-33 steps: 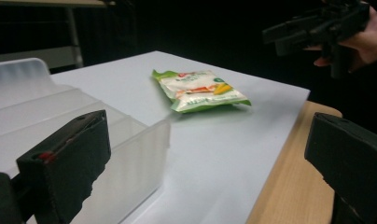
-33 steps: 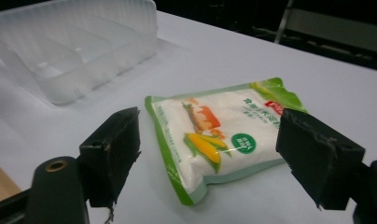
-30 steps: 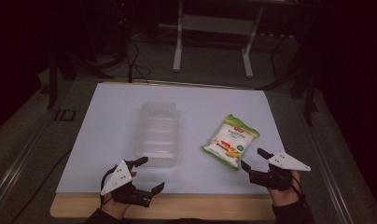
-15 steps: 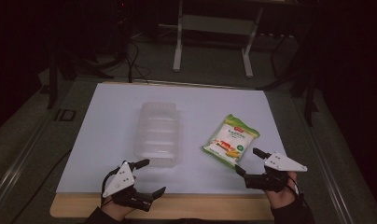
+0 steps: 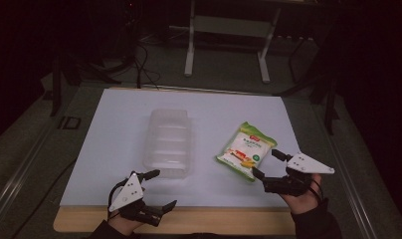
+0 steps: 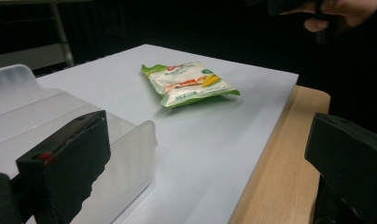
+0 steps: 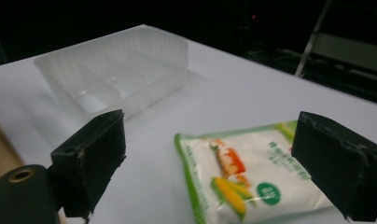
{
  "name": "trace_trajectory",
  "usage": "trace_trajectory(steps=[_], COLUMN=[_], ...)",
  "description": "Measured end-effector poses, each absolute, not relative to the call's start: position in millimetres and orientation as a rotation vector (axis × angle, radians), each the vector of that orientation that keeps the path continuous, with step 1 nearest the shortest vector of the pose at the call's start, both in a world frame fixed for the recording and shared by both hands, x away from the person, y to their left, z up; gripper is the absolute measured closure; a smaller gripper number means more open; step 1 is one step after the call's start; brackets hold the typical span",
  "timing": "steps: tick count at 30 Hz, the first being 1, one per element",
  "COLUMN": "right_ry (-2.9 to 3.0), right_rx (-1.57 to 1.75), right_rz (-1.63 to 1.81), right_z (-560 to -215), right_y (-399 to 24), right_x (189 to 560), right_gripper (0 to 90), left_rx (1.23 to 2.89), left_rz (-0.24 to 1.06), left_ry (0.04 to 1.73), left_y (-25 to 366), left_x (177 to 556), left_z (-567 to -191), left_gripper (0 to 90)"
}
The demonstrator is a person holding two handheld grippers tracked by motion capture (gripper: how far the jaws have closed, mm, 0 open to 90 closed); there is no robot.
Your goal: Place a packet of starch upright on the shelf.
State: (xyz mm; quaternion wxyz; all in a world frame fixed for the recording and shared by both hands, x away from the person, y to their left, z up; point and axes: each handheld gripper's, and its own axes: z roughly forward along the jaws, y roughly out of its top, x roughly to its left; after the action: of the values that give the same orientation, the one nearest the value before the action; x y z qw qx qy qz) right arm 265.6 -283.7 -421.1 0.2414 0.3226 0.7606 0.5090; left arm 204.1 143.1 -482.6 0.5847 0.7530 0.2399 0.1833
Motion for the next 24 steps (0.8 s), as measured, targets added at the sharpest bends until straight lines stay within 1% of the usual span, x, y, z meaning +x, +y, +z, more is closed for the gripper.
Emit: trace_trajectory(steps=[5, 7, 15, 18, 20, 24], right_ry=[2.083, 2.086, 2.063, 2.067, 2.062, 2.069], right_rx=[0.878, 0.889, 0.941, 0.958, 0.971, 0.972], right_rz=[1.383, 1.378, 1.379, 1.382, 1.389, 1.379], right_z=[-414.7, -412.4, -405.4, -404.4, -404.3, -405.9], right_y=[-286.0, -287.4, -301.3, -307.6, -312.2, -317.2], right_x=[276.7, 282.6, 308.1, 316.9, 322.6, 333.3], right_gripper=[9.9, 12.0, 13.4, 18.8, 18.9, 18.9], left_rx=[1.749, 1.748, 1.752, 1.748, 1.744, 1.752], left_rz=[0.425, 0.426, 0.415, 0.416, 0.432, 0.422], left_ry=[0.558, 0.553, 0.555, 0.551, 0.549, 0.55], left_y=[142.9, 143.3, 142.7, 143.1, 143.6, 143.1], left_x=[203.9, 203.7, 204.0, 204.0, 203.5, 204.1], left_z=[-483.0, -482.6, -483.4, -483.5, -483.3, -483.8], left_gripper=[0.6, 0.6, 0.6, 0.6, 0.6, 0.6])
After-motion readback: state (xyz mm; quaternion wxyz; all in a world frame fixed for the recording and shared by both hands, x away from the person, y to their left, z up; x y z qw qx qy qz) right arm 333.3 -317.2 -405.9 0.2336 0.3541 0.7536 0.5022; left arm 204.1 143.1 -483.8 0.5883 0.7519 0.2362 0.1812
